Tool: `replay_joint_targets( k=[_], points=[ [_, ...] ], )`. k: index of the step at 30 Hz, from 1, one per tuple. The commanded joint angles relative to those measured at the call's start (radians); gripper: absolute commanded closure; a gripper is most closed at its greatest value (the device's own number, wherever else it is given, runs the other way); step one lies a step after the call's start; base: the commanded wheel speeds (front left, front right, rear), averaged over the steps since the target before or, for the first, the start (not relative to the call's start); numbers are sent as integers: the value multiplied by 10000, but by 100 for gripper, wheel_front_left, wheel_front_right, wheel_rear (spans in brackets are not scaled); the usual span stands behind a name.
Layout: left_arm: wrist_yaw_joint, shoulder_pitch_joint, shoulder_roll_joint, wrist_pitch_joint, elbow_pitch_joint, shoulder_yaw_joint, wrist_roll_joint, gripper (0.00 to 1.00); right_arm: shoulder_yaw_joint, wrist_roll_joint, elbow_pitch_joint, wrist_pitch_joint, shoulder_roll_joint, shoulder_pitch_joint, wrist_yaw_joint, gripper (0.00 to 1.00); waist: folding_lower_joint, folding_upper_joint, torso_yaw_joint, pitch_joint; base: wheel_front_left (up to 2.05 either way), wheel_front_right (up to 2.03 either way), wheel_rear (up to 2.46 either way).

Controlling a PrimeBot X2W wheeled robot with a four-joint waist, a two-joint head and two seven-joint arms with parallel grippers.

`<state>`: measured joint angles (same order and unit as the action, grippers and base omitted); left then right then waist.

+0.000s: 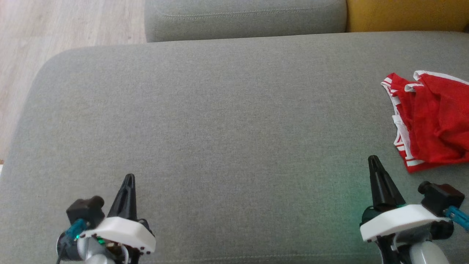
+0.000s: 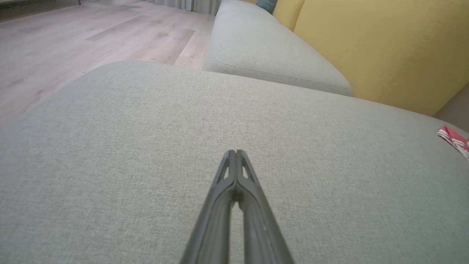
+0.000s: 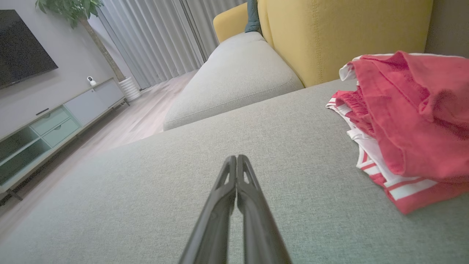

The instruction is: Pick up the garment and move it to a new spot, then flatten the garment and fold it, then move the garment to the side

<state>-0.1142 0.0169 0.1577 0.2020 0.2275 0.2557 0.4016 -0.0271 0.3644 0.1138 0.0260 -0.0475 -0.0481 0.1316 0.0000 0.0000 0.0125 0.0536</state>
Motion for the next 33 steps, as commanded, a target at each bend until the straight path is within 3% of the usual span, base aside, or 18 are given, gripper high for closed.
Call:
replay_joint_targets(
  k=[1, 33],
  points=[
    [76, -438, 74, -79, -288, -236, 305, 100, 24, 350, -269, -31, -136, 474, -1, 100, 0, 0, -2, -7, 0, 0, 0],
    [774, -668, -158, -863, -157, -1104, 3875, 100, 216, 4074, 180, -258, -258, 776, -4, 100, 0, 0, -38, -152, 0, 0, 0]
  ],
)
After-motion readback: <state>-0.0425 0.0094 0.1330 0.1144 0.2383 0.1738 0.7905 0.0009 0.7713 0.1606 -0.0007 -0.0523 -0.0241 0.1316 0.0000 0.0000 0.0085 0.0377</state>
